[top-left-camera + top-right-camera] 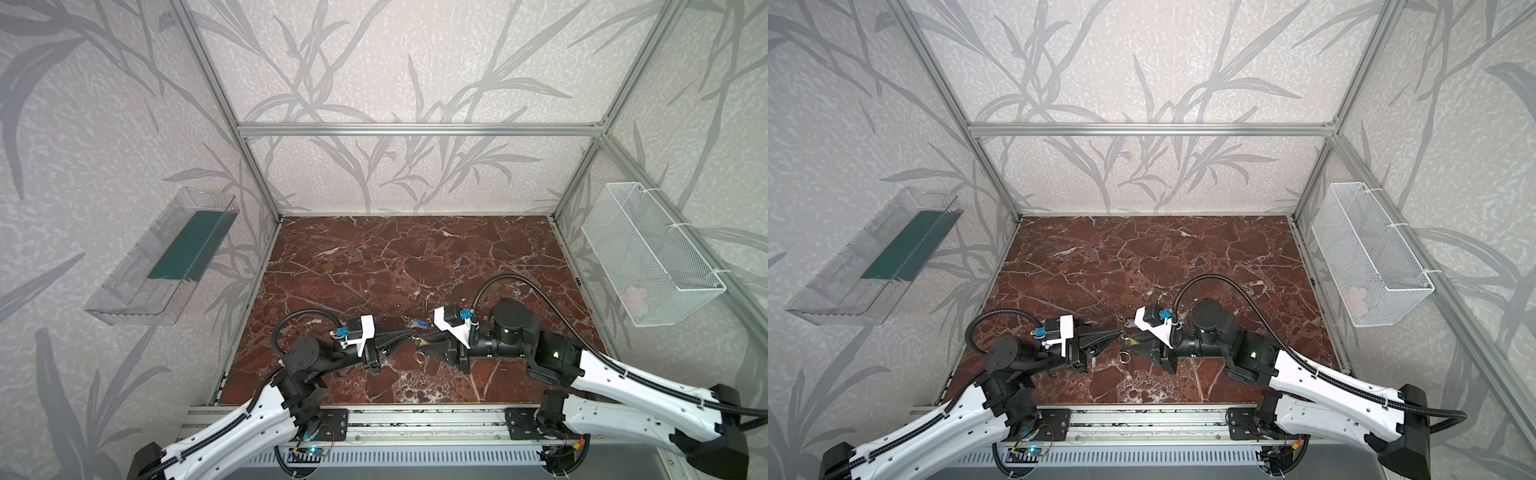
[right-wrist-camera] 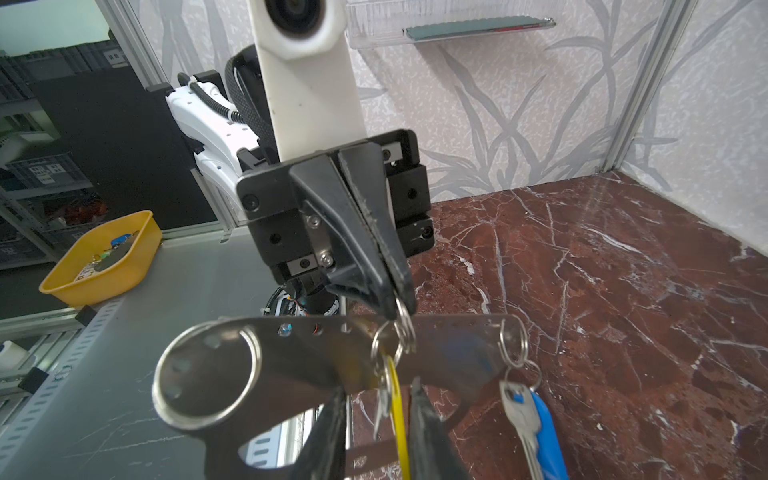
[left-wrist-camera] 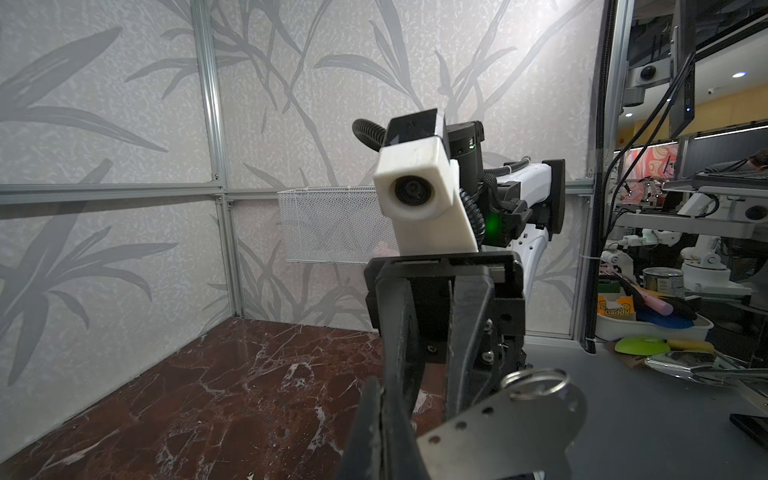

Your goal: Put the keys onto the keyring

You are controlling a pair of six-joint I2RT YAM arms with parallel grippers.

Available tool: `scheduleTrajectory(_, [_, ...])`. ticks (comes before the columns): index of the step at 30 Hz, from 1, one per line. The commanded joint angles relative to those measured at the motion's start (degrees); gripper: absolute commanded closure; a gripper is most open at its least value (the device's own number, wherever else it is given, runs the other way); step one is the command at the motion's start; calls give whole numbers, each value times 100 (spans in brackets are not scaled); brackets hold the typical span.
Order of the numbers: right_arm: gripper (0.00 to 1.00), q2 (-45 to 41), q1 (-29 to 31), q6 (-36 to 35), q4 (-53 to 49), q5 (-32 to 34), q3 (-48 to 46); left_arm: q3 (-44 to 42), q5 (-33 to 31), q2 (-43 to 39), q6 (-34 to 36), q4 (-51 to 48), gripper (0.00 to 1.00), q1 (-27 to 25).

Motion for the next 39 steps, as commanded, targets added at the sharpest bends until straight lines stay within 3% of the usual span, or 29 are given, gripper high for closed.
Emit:
scheduleTrajectory(1, [73,-161,7,-284,-299,235,216,51,11,-70,-2,66,100,-19])
scheduleTrajectory(18, [80,-153,-213,-292,-79,492,198,168,204,4,-43,-35,100,-20])
scheduleTrajectory(28, [82,135,-213,-204,113,-417,279,159,200,40,-35,45,100,-16])
scheduleTrajectory(39, [85,179,-210,-76,372,-362,190,143,213,58,-52,88,100,-16])
